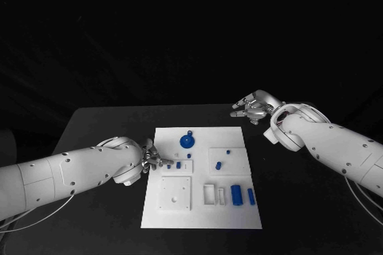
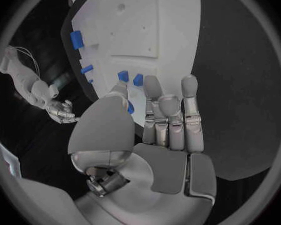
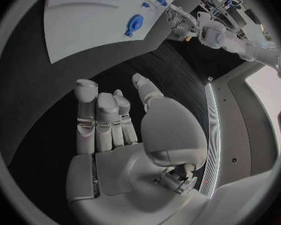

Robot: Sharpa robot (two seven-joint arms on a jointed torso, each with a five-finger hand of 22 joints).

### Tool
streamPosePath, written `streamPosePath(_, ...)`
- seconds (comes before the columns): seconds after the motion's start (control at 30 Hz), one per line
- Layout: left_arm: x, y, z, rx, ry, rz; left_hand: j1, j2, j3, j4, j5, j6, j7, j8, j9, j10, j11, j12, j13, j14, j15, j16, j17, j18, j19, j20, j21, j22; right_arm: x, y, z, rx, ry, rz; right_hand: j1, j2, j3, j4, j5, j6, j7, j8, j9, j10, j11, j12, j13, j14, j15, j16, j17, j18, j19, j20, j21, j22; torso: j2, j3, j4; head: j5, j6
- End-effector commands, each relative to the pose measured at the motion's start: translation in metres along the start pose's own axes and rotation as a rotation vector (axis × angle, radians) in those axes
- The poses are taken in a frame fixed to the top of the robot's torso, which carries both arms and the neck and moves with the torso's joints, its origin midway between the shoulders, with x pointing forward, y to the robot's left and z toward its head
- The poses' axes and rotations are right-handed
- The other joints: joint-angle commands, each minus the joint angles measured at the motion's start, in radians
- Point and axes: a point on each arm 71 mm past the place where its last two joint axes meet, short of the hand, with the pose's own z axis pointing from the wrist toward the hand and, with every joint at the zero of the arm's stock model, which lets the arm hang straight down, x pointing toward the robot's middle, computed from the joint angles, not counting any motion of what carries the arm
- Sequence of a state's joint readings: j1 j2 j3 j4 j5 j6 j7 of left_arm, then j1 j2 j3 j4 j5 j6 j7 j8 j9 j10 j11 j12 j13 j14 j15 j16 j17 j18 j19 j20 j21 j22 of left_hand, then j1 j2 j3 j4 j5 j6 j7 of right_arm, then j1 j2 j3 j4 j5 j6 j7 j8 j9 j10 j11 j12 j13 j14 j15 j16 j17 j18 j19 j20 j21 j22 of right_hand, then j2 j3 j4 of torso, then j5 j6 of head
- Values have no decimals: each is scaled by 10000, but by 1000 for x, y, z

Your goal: Assemble the parts on the task board

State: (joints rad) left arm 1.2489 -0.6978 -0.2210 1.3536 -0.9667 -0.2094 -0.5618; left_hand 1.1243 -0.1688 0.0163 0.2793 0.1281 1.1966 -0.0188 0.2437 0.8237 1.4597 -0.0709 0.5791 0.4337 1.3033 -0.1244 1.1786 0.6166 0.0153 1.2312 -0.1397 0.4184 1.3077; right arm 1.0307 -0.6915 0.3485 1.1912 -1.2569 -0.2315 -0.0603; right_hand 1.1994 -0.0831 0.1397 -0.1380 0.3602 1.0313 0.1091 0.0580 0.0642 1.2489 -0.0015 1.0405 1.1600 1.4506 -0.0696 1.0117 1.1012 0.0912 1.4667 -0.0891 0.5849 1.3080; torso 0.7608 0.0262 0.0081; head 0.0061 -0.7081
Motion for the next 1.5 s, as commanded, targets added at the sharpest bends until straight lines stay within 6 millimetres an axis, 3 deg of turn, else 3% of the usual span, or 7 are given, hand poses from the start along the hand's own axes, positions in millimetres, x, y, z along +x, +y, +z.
streamPosePath(0.03,-7,-9,-4,912,57,-784,126,513,-98,-522,222,-640,169,156,-222,-301,91,-334,32,-326,149,-242,-384,-144,-169,120,-392,-51,1,-1,0,-46,76,-6,16,64,-47,7,20,-48,-4,40,-11,-37,33,-50,-16,19,21,-52,-12,179,435,39,-40,644,5,-8,0,-23,11)
streamPosePath(0.23,-26,-25,-10,2472,-462,-1823,1683,1658,-201,-2320,1742,-947,640,-1154,-2795,-1408,506,-1822,-732,-1131,550,-928,-1250,-106,-519,477,-1442,-583,0,-2,-1,-20,57,-3,14,62,-56,18,25,-55,-2,40,-11,-60,36,-82,-41,10,21,-79,-33,184,430,39,-87,633,9,-12,-2,-47,58)
streamPosePath(0.3,-32,-29,-11,2925,-778,-2127,1988,1804,-133,-2693,1690,-653,665,-1298,-3648,-1255,608,-2839,-1653,-1171,640,-1012,-1445,-31,-463,567,-1684,-705,0,-3,-1,-16,50,-1,10,63,-57,21,30,-62,0,40,-11,-75,37,-107,-60,-2,23,-120,-64,187,421,42,-135,621,8,-11,-5,-59,69)
streamPosePath(0.47,-41,-41,-15,4027,-1514,-2205,2822,1723,680,-3753,1640,-801,1084,-1744,-4909,-1376,941,-4612,-3339,-1331,848,-1406,-1804,142,-579,729,-2038,-757,0,-4,-1,-8,32,4,14,65,-57,18,29,-65,0,40,-11,-103,34,-164,-104,-15,22,-206,-131,195,409,43,-250,591,9,-1,-4,-89,71)
streamPosePath(0.63,-43,-55,-17,5089,-2007,-1250,2983,1542,1415,-4826,1574,-481,1155,-1808,-6375,-1550,1161,-5162,-3716,-1433,982,-1707,-2080,452,-1029,889,-1639,298,0,-4,0,-12,21,14,13,65,-59,14,35,-76,2,42,-11,-163,34,-291,-200,-42,24,-353,-238,205,387,47,-457,537,2,2,6,-109,109)
streamPosePath(1.27,-10,-79,-3,7224,-2828,3453,2547,1304,1743,-5421,499,-613,1196,-1822,-7577,-2672,1524,-5213,-3751,-1126,1179,-1586,-2216,745,-1053,1105,-948,174,-1,-1,1,-274,-222,338,120,56,103,-179,14,-362,50,46,-7,-687,-5,-4162,-5681,-243,-16,-2681,-1883,157,337,-4,-4024,-1224,29,-21,-10,-167,224)
streamPosePath(1.5,3,-85,2,7414,-2651,4099,2574,1215,1772,-5375,467,-693,1204,-1819,-7592,-3186,1663,-5214,-3756,-1135,1262,-1599,-2309,837,-965,1201,-1108,177,-1,1,1,-497,-411,529,-225,2,979,-283,-51,-202,201,47,-6,-129,453,-8516,-10160,-392,275,-2953,-2480,308,331,235,-4497,-1855,26,-20,-7,-178,227)
